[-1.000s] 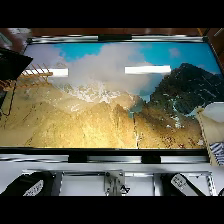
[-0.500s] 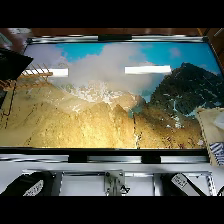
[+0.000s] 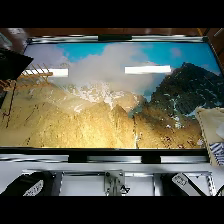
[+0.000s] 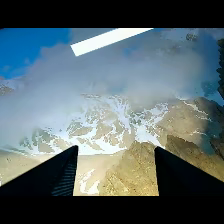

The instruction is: Fold the shirts.

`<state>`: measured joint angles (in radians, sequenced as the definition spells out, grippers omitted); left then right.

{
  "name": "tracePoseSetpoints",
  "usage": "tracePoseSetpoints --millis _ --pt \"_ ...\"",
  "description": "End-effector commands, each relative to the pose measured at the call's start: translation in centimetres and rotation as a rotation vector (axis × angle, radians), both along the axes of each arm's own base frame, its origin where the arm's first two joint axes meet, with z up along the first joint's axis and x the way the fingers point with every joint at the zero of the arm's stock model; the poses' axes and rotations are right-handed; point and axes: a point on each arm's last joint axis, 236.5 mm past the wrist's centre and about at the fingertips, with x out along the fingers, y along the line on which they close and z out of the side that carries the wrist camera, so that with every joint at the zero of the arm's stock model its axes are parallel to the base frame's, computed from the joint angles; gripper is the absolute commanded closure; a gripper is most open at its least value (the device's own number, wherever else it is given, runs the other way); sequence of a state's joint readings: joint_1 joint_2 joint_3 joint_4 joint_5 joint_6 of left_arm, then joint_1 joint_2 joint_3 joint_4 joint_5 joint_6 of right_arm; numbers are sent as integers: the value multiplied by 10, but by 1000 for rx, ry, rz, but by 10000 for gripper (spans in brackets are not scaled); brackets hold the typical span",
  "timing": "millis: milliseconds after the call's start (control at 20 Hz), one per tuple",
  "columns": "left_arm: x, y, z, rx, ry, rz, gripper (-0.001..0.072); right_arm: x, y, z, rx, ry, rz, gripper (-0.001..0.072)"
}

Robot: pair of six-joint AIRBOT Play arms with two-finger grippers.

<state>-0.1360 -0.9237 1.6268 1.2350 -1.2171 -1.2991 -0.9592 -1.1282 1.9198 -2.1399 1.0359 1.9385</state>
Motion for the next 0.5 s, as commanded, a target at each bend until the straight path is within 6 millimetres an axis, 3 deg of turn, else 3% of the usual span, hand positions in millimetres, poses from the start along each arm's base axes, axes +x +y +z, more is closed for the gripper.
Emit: tracePoseSetpoints --millis 0,150,300,450 --pt "0 0 0 -1 0 1 136 12 27 -46 222 26 90 155" --pt "2 0 -1 1 4 1 136 33 74 -95 476 73 252 155" --pt "7 -1 -8 3 23 1 136 44 133 -162 823 149 375 155" --pt "16 -2 -40 13 100 0 136 83 208 -216 1169 113 625 155"
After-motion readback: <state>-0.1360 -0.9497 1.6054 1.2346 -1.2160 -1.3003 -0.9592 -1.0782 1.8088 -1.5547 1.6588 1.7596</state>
